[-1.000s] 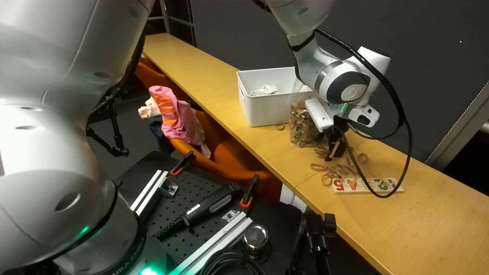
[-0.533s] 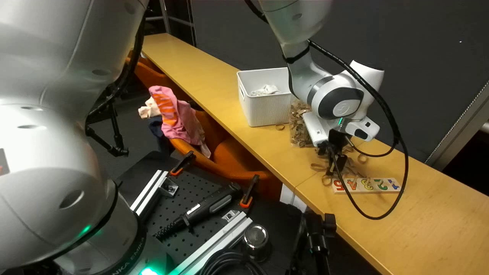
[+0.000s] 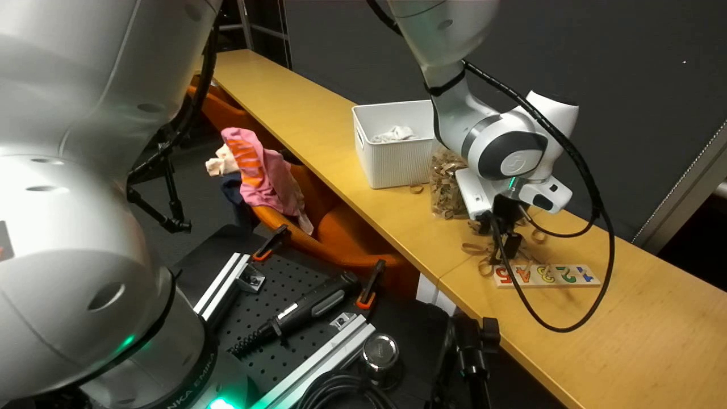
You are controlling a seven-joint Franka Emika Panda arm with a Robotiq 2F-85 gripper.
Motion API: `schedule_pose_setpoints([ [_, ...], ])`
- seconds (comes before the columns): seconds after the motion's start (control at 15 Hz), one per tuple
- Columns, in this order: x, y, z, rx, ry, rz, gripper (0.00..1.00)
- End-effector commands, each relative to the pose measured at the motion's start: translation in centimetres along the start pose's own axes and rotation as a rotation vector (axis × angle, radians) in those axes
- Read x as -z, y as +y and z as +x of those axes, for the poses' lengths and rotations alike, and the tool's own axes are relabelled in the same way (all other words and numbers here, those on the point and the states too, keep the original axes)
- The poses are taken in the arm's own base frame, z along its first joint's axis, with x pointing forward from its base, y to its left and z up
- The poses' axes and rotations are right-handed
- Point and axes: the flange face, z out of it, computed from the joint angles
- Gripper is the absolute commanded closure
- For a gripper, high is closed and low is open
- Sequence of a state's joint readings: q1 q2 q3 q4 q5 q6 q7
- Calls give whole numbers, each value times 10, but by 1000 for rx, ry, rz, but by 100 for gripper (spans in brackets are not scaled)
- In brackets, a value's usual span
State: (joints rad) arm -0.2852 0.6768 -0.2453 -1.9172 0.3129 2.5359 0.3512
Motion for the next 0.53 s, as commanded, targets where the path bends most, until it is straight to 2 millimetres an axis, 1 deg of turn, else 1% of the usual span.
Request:
schedule_pose_setpoints([
  [0.0, -3, -5, 6, -14, 6, -11, 0],
  [0.47, -6, -5, 19, -32, 13, -12, 0],
])
